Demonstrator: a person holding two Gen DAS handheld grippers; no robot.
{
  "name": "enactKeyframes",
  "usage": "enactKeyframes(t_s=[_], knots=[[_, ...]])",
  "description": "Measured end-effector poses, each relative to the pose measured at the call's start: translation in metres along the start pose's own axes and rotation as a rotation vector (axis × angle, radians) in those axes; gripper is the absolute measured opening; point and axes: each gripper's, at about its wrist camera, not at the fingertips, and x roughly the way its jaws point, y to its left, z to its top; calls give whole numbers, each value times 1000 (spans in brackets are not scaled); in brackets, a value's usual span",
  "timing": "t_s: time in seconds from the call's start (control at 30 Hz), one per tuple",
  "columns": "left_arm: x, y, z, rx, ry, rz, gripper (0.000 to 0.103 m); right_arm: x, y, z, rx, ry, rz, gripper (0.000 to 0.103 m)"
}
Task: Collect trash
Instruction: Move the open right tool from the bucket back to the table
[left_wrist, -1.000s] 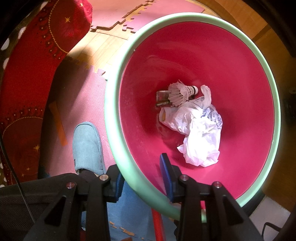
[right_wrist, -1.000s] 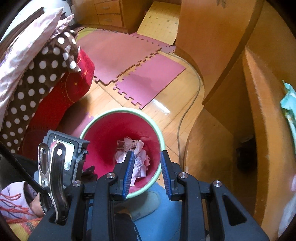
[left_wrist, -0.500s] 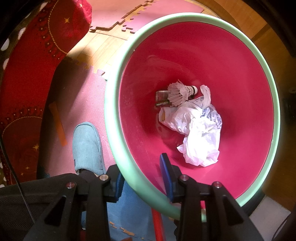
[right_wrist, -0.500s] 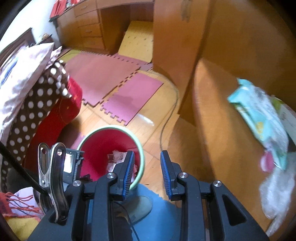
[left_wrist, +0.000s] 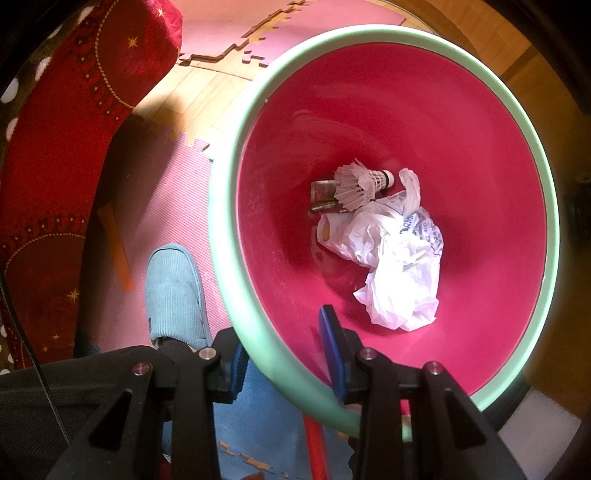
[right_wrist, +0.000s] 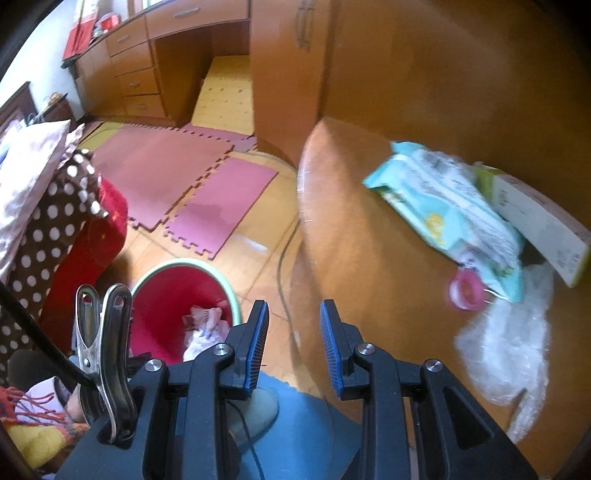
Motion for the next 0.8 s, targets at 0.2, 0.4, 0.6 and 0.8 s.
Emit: enactKeyframes(t_s=[0.2,0.4,0.6,0.8], knots=[[-1,2,0,1,-1,1,36,-15,-39,-4,81,-19,-75,30],[-1,1,0,1,-2,3,36,-23,-71,-7,142,-21,-140,30],[-1,3,0,0,-2,1,36,-17,-89,-9,172,-4,-173,30],[-1,2,0,1,-3,5,36,-8,-104,-5,174,9,-206,30]])
